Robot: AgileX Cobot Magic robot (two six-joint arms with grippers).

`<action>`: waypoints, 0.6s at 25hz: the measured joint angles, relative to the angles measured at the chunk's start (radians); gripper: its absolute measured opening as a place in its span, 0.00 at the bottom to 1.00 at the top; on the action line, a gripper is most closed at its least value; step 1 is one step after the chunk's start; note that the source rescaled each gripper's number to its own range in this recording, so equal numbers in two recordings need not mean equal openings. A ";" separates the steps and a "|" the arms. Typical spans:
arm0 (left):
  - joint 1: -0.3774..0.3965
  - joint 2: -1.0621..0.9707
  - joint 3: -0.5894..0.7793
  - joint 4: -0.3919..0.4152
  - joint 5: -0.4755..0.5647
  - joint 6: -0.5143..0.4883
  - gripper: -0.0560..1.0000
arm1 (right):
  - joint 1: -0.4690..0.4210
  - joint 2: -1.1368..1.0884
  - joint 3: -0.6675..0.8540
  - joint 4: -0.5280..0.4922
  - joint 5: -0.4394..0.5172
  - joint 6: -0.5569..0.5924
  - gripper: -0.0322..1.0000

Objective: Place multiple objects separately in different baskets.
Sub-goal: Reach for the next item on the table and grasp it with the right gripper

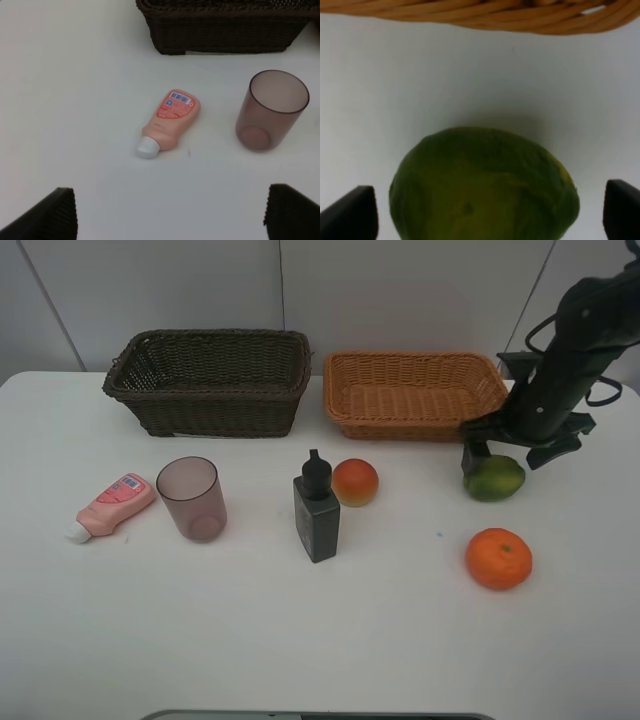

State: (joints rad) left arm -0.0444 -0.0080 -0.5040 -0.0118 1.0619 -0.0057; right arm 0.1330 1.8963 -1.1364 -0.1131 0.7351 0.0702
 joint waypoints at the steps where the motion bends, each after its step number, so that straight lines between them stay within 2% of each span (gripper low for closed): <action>1: 0.000 0.000 0.000 0.000 0.000 0.000 0.97 | 0.000 0.009 0.000 0.000 -0.006 0.000 1.00; 15: 0.000 0.000 0.000 0.000 0.000 0.000 0.97 | 0.001 0.091 0.000 0.001 -0.041 0.022 1.00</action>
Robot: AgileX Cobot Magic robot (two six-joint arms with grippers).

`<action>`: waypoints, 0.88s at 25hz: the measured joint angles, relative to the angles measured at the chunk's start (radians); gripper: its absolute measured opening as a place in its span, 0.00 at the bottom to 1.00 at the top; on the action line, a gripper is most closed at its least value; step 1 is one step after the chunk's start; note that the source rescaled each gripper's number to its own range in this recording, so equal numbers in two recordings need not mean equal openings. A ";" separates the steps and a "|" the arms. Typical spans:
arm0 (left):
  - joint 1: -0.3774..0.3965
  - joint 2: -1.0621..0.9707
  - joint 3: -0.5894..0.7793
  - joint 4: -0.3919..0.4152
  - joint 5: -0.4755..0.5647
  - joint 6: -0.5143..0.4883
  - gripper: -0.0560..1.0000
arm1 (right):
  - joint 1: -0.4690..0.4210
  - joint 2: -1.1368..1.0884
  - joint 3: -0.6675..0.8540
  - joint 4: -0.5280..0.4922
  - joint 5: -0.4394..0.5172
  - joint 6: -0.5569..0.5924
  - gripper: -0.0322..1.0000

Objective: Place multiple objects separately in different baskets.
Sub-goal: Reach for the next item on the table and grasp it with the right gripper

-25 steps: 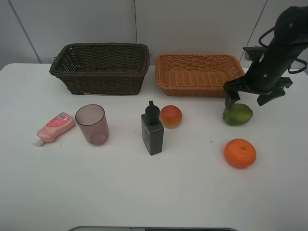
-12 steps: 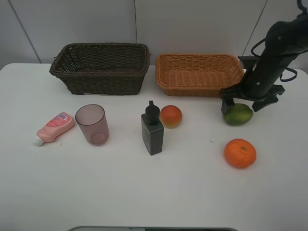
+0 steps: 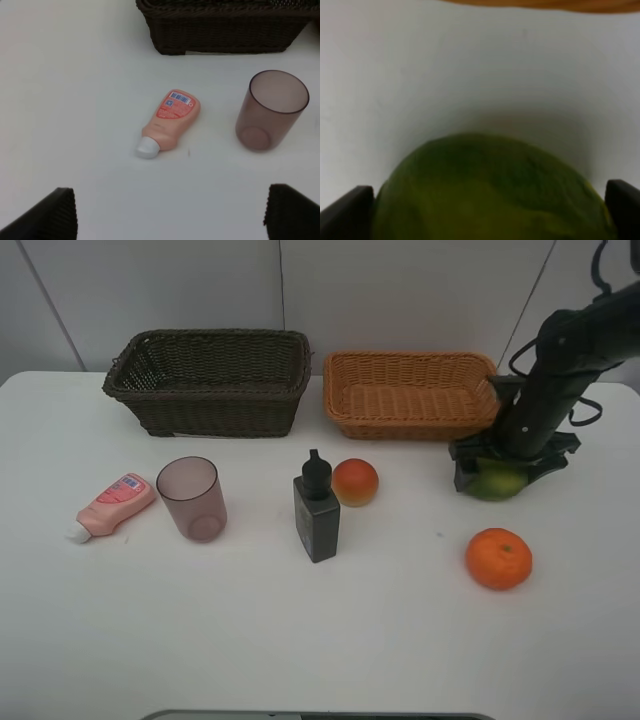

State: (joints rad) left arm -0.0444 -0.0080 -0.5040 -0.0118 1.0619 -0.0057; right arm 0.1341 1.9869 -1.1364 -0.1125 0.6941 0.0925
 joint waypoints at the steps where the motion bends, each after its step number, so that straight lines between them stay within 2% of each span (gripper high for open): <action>1: 0.000 0.000 0.000 0.000 0.000 0.000 0.97 | 0.000 0.003 0.000 0.000 -0.001 0.000 1.00; 7: 0.000 0.000 0.000 0.000 0.000 0.000 0.97 | 0.000 0.016 0.000 0.000 -0.002 0.000 0.98; 10: 0.000 0.000 0.000 0.000 0.000 0.000 0.97 | 0.000 0.016 0.000 0.000 -0.002 0.001 0.81; 22: 0.000 0.000 0.000 0.000 0.000 0.000 0.97 | 0.000 0.016 0.000 0.000 -0.001 0.001 0.81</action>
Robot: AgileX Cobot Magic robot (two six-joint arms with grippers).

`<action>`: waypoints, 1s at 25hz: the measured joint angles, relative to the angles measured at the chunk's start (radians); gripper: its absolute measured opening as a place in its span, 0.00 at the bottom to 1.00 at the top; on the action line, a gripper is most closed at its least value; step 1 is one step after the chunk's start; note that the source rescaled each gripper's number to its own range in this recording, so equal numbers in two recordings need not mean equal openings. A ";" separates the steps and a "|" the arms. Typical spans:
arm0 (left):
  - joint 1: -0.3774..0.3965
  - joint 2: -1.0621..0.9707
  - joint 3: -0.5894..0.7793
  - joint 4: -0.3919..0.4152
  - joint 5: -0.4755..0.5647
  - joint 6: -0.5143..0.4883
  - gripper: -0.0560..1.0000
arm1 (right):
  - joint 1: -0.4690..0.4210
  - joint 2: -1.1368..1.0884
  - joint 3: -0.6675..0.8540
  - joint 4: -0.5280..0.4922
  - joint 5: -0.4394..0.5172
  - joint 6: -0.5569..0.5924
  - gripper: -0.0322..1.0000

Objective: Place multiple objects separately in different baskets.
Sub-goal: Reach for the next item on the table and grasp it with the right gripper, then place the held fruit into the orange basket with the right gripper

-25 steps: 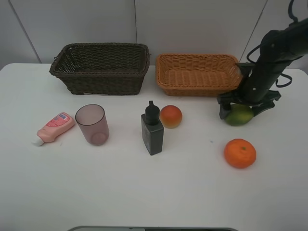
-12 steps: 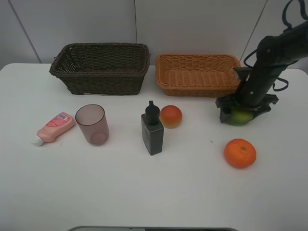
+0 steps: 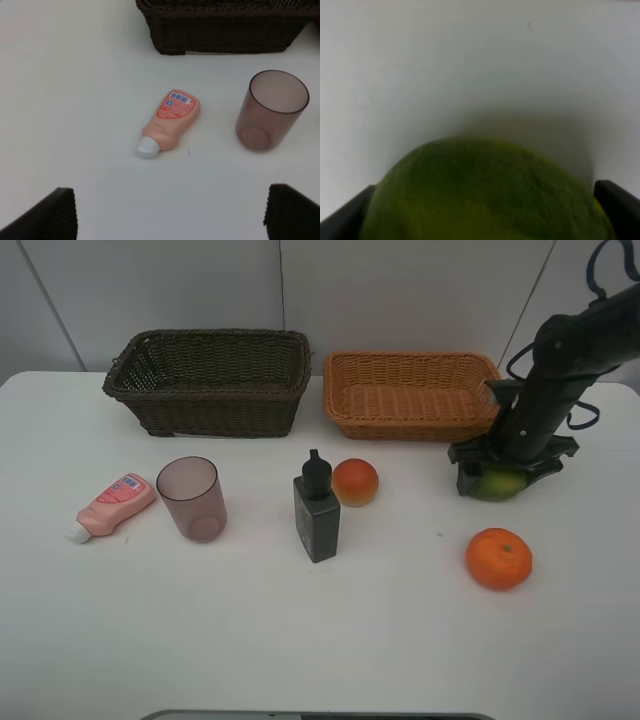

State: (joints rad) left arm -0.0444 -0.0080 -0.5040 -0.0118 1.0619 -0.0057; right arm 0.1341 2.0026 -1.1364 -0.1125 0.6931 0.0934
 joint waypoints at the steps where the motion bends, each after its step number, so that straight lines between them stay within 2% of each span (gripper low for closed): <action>1: 0.000 0.000 0.000 0.000 0.000 0.000 0.97 | 0.000 0.000 0.000 0.000 0.000 0.000 0.81; 11: 0.000 0.000 0.000 0.000 0.000 0.000 0.97 | 0.000 -0.004 0.000 -0.001 0.000 0.000 0.81; 16: 0.000 0.000 0.000 0.000 0.000 0.000 0.97 | 0.000 -0.056 0.000 0.006 0.040 0.000 0.81; 19: 0.000 0.000 0.000 0.000 0.000 0.000 0.97 | 0.000 -0.080 -0.020 0.032 0.104 0.000 0.81; 25: 0.000 0.000 0.000 0.000 0.000 0.000 0.97 | 0.027 -0.081 -0.172 0.044 0.293 0.064 0.81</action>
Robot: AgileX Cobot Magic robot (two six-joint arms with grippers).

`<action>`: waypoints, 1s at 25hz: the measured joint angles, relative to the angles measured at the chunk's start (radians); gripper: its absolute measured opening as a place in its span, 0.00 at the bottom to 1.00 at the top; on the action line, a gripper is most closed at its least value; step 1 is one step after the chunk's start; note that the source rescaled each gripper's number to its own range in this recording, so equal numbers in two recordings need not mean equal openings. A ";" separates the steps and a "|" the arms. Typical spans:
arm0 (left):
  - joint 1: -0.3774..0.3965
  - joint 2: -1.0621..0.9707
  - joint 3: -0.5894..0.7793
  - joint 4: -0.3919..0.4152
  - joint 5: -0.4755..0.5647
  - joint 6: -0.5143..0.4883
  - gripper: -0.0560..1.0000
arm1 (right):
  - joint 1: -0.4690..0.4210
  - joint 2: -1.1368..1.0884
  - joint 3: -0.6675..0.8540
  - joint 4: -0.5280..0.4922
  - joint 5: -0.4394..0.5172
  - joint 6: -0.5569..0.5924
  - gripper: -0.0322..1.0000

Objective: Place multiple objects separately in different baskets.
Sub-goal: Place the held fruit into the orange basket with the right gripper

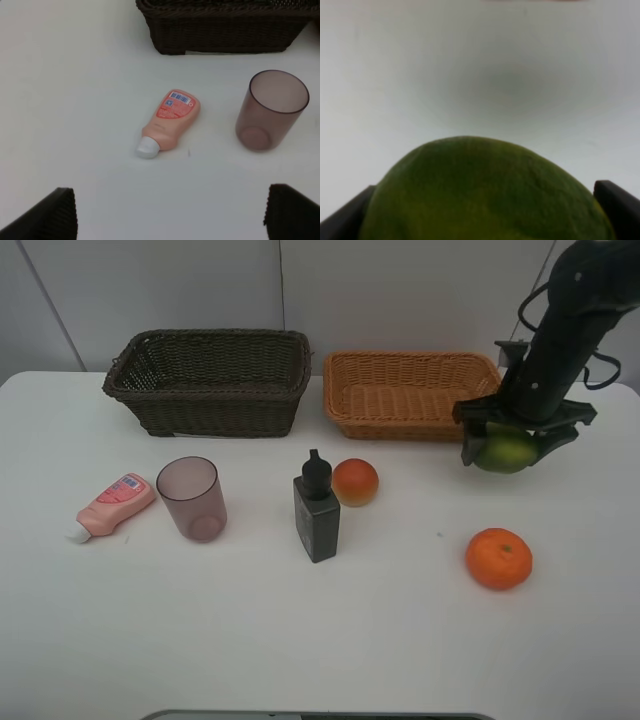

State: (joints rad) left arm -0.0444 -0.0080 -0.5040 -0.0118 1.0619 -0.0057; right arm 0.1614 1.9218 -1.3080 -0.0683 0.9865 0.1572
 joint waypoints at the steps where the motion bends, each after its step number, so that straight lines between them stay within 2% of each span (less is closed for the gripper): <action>1: 0.000 0.000 0.000 0.000 0.000 0.000 0.97 | 0.007 0.000 -0.031 0.001 0.016 0.015 0.81; 8: 0.000 0.000 0.000 0.000 0.000 0.000 0.97 | 0.069 0.069 -0.260 -0.022 0.070 0.038 0.81; 17: 0.000 0.000 0.000 0.000 0.000 0.000 0.97 | 0.121 0.239 -0.549 -0.023 0.072 0.038 0.81; 25: 0.000 0.000 0.000 0.000 0.000 0.000 0.97 | 0.122 0.327 -0.599 -0.053 -0.012 0.038 0.81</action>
State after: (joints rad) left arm -0.0444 -0.0080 -0.5040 -0.0118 1.0619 -0.0057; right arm 0.2838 2.2483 -1.9067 -0.1216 0.9742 0.1951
